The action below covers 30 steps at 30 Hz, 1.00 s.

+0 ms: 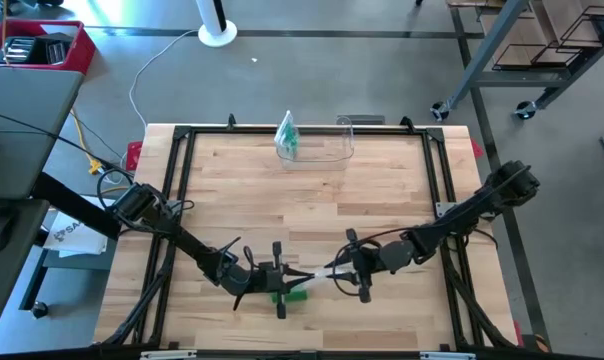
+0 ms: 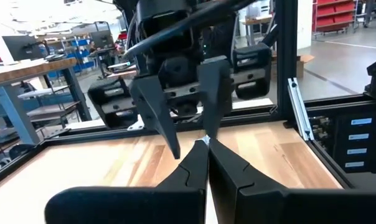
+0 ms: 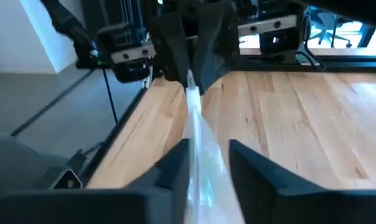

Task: Roll bandage
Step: Open the transparent zip bag

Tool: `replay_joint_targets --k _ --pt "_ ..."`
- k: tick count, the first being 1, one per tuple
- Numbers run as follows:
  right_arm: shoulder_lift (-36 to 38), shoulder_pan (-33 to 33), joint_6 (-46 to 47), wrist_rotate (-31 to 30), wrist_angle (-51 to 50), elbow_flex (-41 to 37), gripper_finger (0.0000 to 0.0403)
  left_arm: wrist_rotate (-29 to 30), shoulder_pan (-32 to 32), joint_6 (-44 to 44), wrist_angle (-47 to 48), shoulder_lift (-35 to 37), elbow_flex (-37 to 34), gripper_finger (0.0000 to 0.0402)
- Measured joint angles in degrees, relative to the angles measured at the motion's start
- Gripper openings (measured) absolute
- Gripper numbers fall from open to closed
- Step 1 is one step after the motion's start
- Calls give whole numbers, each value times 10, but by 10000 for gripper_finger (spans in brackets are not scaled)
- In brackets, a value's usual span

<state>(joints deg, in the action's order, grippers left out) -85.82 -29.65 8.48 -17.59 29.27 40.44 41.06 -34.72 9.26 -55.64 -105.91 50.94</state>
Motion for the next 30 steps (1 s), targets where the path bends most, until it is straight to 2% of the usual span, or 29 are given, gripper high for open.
replay_joint_targets --k 4,8,12,16,22,30 --pt "-8 -8 -38 -17 -39 45 157 0 0 -1 0 0 0 0" --pt "-43 -15 -79 -66 -124 114 161 0 0 -4 1 0 0 0" --pt "-70 -23 -110 -66 -189 181 134 0 0 -11 5 0 0 0" --pt "-84 -31 -111 -78 -255 224 88 -2 0 -11 8 0 0 0" --pt "-84 -34 -85 -102 -312 238 12 2 -2 0 11 -1 0 0" --pt "-84 -41 -50 -108 -359 238 26 37 -24 21 8 3 0 0"
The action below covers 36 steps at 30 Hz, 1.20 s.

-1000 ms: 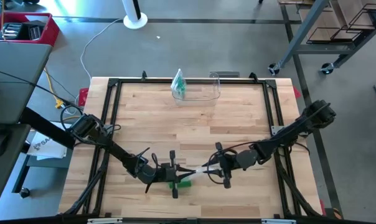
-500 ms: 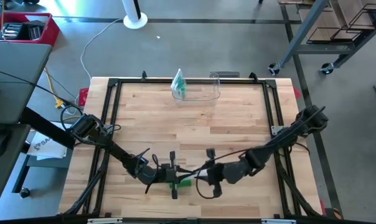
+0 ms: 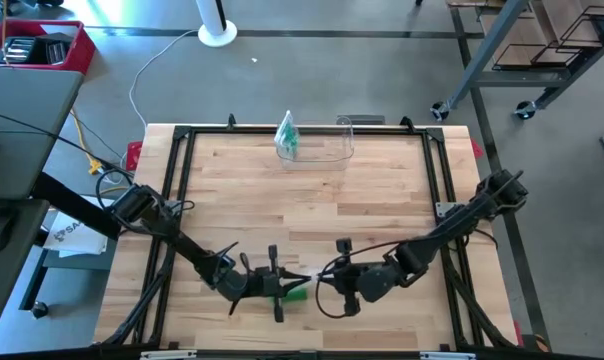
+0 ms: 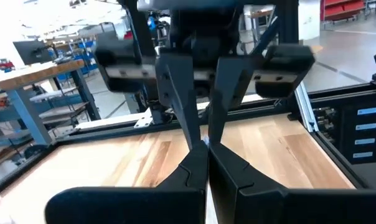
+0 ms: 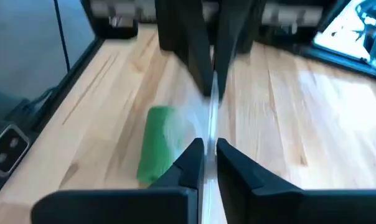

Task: Roll bandage
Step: Open the transparent zip bag

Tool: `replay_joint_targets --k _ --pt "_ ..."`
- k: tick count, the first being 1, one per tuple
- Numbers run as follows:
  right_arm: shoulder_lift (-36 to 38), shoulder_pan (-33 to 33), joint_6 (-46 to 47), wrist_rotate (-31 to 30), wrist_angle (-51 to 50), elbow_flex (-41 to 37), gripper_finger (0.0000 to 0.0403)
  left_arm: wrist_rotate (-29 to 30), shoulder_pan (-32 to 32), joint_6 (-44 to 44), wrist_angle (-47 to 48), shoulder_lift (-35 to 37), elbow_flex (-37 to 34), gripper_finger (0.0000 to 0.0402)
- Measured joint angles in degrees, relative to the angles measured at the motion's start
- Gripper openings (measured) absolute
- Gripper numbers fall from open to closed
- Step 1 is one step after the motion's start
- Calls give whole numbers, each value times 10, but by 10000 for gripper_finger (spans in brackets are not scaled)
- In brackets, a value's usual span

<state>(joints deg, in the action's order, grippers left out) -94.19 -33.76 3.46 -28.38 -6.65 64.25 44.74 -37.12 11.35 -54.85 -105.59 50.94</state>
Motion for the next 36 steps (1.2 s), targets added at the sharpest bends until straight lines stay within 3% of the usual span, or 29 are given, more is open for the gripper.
replay_joint_targets --k 10,21,31,36 --pt "0 -13 95 0 -127 -1 27 36 -29 51 -2 33 0 0" --pt "19 -20 185 -3 -193 -2 37 39 -30 39 17 34 0 0" --pt "55 -22 158 3 -119 -2 138 39 -30 37 22 35 0 0" --pt "32 -11 112 -32 -55 -2 149 38 -29 37 23 35 0 0"
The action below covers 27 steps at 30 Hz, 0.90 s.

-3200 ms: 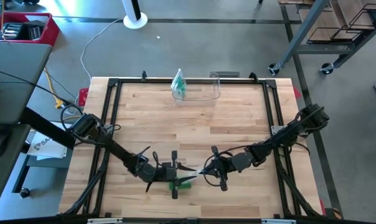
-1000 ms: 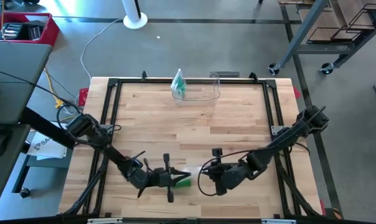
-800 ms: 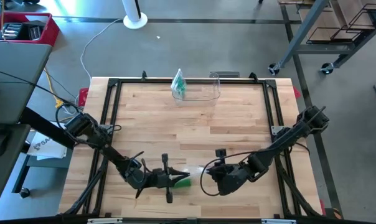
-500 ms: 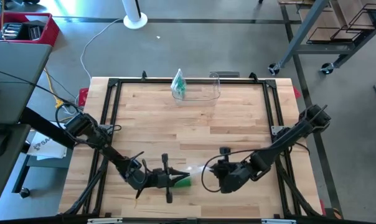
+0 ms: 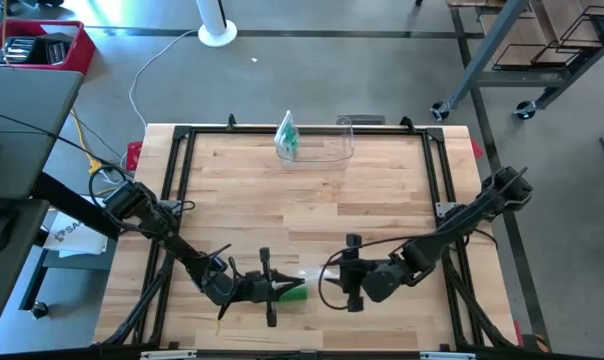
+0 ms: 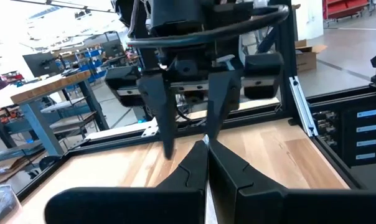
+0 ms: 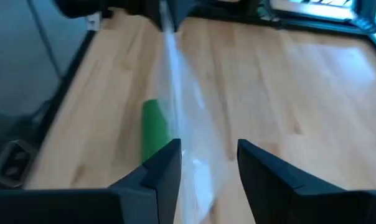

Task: Roll bandage
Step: Open the transparent zip bag

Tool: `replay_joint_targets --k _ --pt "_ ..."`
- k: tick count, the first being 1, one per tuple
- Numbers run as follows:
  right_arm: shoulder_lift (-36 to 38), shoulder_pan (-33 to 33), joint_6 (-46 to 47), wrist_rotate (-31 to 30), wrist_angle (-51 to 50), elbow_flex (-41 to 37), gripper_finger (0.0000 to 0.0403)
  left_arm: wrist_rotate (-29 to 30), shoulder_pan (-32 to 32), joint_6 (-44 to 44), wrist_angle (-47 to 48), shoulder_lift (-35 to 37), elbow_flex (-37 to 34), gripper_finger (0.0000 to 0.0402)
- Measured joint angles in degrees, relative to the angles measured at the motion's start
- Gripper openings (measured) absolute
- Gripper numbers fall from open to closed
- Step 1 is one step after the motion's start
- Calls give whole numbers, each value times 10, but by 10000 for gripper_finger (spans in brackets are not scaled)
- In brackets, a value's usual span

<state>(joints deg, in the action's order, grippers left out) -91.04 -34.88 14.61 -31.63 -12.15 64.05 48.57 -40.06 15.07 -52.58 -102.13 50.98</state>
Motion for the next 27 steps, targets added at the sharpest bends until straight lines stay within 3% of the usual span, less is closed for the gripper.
replay_joint_targets --k 8,14,27 --pt "-8 4 -32 -23 15 0 149 -2 0 -5 5 0 0 0" --pt "-8 4 -57 47 46 0 149 -2 0 -10 5 0 0 0" --pt "-5 7 -91 28 48 0 149 -4 0 -11 6 0 0 0"
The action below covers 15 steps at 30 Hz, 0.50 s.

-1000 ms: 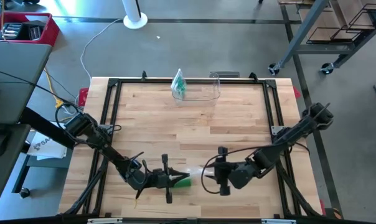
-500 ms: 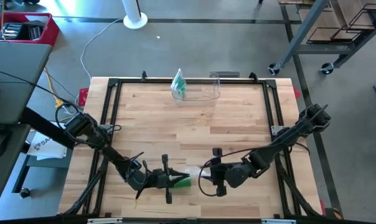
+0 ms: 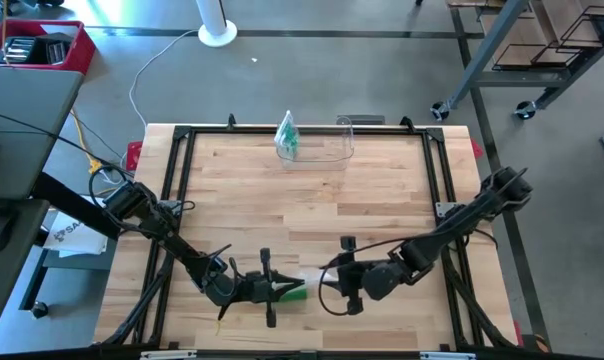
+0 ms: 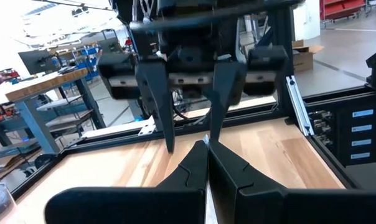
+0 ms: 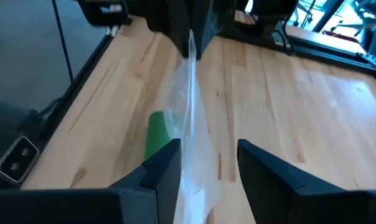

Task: Roll bandage
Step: Open the transparent zip bag

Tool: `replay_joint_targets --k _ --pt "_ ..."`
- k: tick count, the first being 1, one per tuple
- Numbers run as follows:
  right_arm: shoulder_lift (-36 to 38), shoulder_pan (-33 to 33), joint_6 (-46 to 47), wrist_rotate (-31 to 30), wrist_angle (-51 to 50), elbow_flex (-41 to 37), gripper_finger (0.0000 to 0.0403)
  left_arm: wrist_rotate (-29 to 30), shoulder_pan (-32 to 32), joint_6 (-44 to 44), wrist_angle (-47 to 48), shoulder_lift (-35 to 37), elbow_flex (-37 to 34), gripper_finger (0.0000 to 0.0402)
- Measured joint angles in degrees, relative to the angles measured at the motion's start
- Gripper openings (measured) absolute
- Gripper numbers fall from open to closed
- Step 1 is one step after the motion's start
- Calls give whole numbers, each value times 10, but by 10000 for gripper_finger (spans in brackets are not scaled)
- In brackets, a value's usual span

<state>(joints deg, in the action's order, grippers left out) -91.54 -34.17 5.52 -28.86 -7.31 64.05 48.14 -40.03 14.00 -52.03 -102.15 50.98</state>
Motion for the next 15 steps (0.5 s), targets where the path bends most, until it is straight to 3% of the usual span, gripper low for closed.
replay_joint_targets --k 15 --pt "-35 8 9 15 24 0 149 0 0 -4 4 -1 0 0"
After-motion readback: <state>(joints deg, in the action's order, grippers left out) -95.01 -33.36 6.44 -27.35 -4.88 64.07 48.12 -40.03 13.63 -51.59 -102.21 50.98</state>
